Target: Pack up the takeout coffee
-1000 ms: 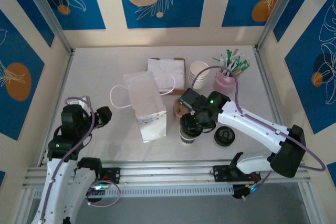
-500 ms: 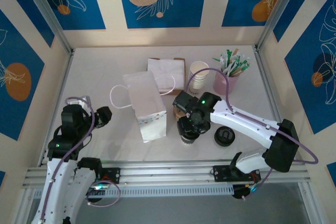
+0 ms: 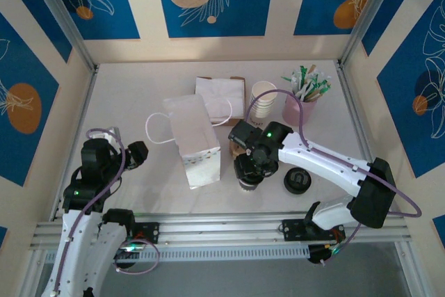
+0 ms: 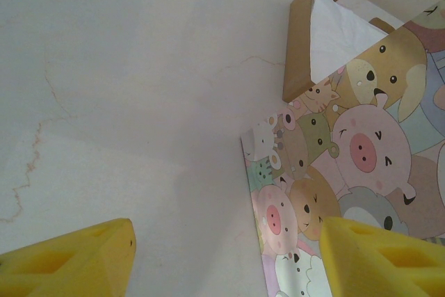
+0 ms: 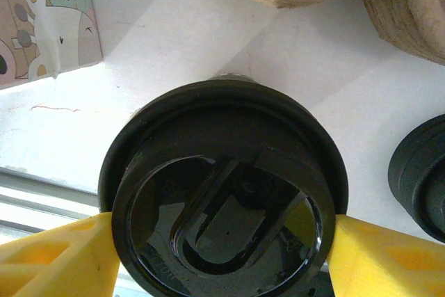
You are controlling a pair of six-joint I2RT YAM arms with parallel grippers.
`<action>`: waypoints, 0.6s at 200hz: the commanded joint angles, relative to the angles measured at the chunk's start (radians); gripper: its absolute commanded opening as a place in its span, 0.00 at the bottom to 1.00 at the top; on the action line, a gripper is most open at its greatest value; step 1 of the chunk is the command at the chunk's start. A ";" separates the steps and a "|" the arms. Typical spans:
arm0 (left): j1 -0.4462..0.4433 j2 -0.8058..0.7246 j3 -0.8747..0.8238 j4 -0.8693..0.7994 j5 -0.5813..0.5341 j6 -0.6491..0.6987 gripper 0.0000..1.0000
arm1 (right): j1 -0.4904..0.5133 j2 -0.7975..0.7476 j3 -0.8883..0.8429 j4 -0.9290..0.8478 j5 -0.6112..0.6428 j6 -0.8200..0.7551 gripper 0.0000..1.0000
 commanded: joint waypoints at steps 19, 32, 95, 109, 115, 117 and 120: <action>0.019 0.003 -0.005 0.013 0.013 0.011 0.70 | 0.006 -0.012 0.006 0.003 -0.042 0.017 0.74; 0.019 0.005 -0.005 0.012 0.015 0.011 0.70 | 0.004 -0.023 -0.001 0.021 -0.049 0.018 0.74; 0.019 0.005 -0.005 0.012 0.013 0.011 0.70 | -0.007 -0.051 -0.006 0.017 -0.025 0.010 0.75; 0.019 0.005 -0.005 0.013 0.013 0.011 0.70 | 0.000 -0.038 -0.001 0.003 -0.015 0.005 0.75; 0.019 0.005 -0.005 0.012 0.012 0.012 0.70 | 0.003 -0.033 0.003 -0.001 -0.011 0.005 0.75; 0.019 0.005 -0.005 0.012 0.012 0.011 0.70 | 0.005 -0.032 0.003 -0.003 -0.010 0.004 0.75; 0.020 0.005 -0.005 0.013 0.012 0.011 0.70 | 0.007 -0.029 0.004 -0.004 -0.010 0.003 0.75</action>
